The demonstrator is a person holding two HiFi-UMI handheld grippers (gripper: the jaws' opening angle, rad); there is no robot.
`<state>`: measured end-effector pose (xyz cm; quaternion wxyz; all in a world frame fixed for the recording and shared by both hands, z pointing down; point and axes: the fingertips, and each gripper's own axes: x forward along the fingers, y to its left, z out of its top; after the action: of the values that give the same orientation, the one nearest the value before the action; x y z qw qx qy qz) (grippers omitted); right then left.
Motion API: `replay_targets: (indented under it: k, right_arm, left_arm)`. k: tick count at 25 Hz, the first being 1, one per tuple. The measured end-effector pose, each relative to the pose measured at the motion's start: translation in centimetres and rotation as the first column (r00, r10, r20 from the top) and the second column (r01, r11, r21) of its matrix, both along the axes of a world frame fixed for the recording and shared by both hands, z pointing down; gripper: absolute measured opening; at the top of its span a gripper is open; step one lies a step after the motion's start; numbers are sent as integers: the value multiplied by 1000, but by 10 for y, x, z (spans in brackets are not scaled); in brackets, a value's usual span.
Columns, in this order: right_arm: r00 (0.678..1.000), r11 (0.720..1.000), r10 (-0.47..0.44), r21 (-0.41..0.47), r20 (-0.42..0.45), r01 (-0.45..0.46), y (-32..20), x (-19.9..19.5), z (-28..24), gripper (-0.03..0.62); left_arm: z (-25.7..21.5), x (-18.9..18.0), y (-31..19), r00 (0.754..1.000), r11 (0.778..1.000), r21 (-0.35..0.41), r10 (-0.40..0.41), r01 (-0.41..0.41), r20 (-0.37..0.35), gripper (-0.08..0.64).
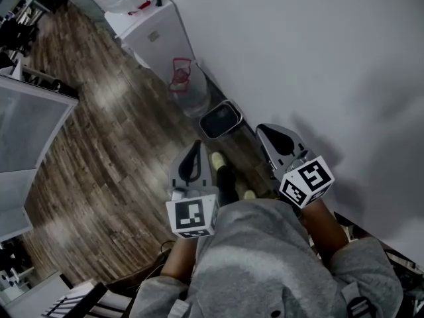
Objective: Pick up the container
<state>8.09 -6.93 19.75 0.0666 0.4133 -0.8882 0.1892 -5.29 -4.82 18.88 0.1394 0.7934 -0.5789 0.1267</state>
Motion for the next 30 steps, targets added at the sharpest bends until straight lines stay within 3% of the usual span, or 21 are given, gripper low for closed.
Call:
replay_targets:
  k: [7,16,30]
  right_arm:
    - [998,999,14,-36,-54,-16,-44,-20,14,26]
    - [996,998,13,-61,-91,-19,-96,-43,44,26]
    - [993,992,-24,-126,-118,8,-133,-46,85,26]
  left_arm:
    - [13,-20,-50,999,999,-24,23,-24,-30,15]
    - [56,-48,-94,999,994,-98,37,-39,-19,15]
    - [106,-39,-130,999,981,-189,45,-42,15,15]
